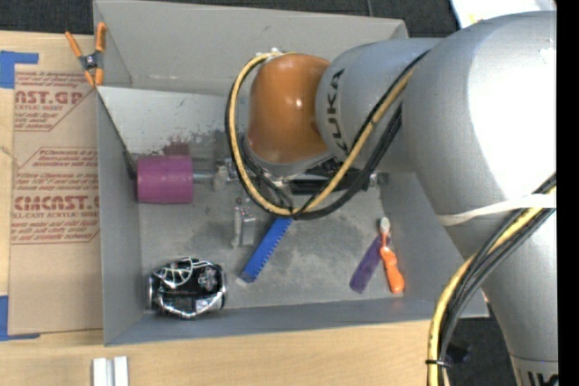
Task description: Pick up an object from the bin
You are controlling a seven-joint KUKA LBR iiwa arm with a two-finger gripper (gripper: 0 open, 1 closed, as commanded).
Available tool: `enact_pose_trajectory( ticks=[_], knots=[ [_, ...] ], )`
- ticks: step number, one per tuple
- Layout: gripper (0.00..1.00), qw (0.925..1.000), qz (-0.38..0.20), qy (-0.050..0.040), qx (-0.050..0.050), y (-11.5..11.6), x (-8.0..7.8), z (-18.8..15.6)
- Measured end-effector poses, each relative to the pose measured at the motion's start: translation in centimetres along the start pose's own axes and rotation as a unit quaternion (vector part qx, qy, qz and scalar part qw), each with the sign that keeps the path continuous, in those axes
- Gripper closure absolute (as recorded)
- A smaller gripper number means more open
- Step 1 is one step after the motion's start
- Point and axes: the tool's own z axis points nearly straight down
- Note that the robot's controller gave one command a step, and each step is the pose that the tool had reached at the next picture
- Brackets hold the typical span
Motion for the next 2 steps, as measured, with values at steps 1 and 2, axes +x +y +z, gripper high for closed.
enact_pose_trajectory(
  ticks=[1,2],
  knots=[
    [0.0,0.9989,0.047,-0.0016,-0.001,-0.1,0.6,-0.1],
    [0.0,0.9998,-0.021,-0.0021,0.0,0.3,2.2,-0.1]
  ],
)
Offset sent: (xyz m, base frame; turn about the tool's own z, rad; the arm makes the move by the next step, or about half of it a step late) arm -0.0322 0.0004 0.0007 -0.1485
